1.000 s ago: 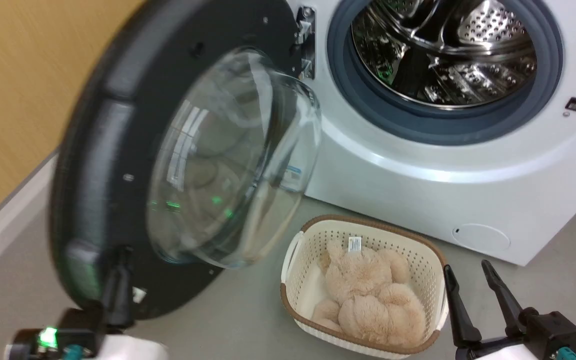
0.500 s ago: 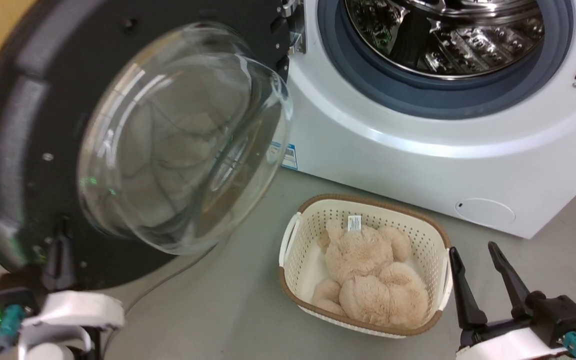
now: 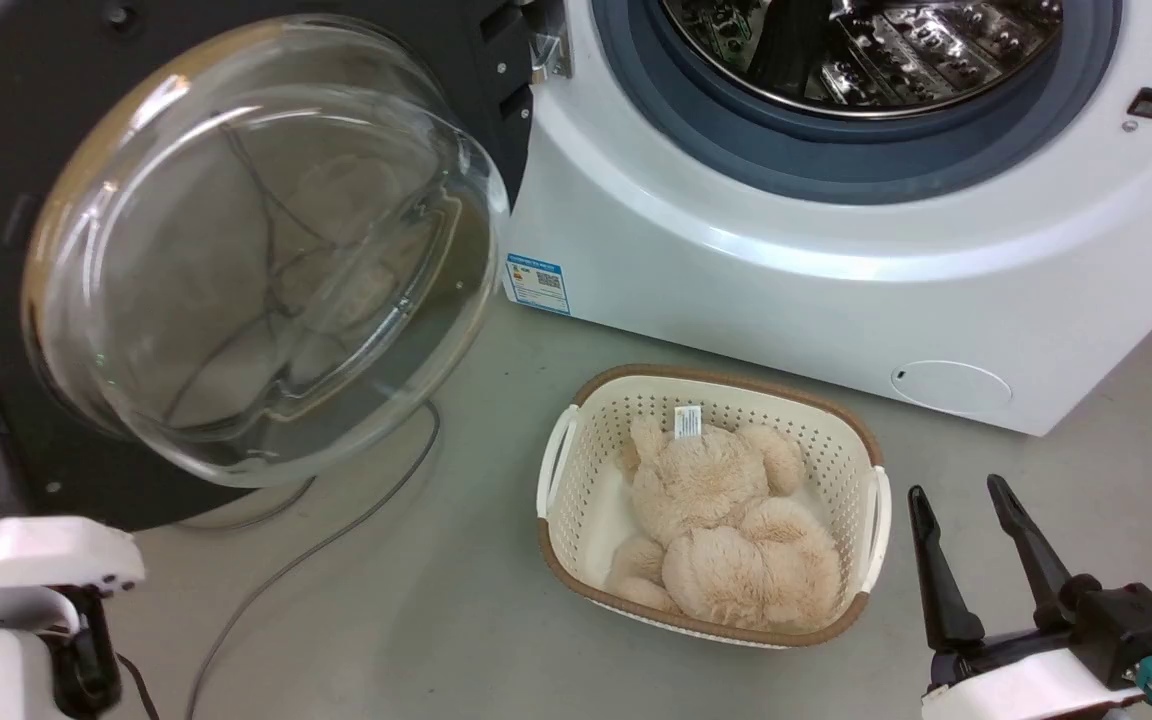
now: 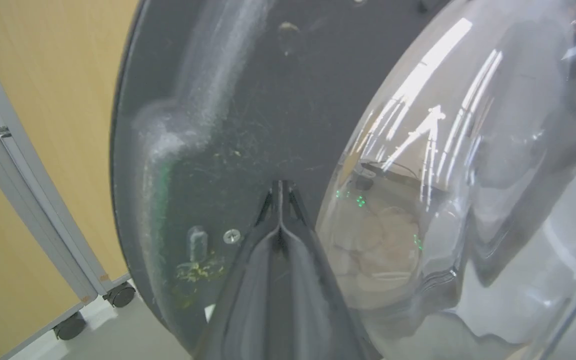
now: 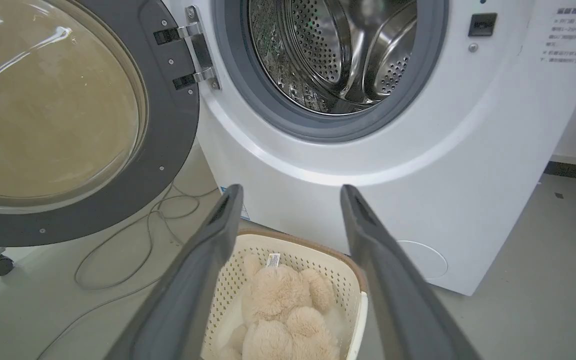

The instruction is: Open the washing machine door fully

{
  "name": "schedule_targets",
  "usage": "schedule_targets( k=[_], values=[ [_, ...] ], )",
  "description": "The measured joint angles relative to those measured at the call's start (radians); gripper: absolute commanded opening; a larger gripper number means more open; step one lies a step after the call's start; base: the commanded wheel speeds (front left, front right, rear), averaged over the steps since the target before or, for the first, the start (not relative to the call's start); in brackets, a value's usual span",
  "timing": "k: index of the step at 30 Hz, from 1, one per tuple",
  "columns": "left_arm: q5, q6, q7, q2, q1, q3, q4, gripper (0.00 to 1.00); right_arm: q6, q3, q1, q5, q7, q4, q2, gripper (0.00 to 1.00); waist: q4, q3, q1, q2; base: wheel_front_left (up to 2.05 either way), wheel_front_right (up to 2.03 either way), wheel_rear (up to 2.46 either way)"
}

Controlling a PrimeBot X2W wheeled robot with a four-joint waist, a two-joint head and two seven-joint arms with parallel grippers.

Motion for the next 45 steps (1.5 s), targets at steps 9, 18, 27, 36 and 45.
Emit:
schedule_targets(
  k=[9,18,27,36,45],
  values=[
    [0.002,-0.019,0.0,0.003,-0.053,0.077,0.083,0.0,0.0,0.0,-0.019,0.0,0.0,0.0,-0.003,1.0,-0.024,0.007,0.0,0.0,0.0,0.0,0.0],
    [0.053,-0.049,0.0,-0.007,-0.056,0.099,0.091,0.0,0.0,-0.005,-0.018,0.0,0.0,0.006,-0.002,1.0,-0.033,-0.027,0.0,0.0,0.0,0.0,0.0],
    [0.123,-0.079,0.0,-0.048,0.029,0.08,-0.048,0.0,0.0,-0.028,0.008,0.0,0.0,-0.01,0.018,1.0,-0.049,-0.106,0.0,0.0,0.0,0.0,0.0],
    [0.178,-0.112,0.0,-0.103,0.141,0.005,-0.203,0.0,0.0,-0.056,0.035,-0.007,0.0,-0.055,0.025,1.0,-0.081,-0.179,-0.0001,0.0,0.0,0.0,0.0],
    [0.201,-0.143,0.0,-0.146,0.2,-0.098,-0.274,1.0,0.0,-0.061,0.049,-0.005,0.0,-0.082,0.027,1.0,-0.137,-0.212,-0.0001,0.0,0.0,0.0,0.0]
  ],
)
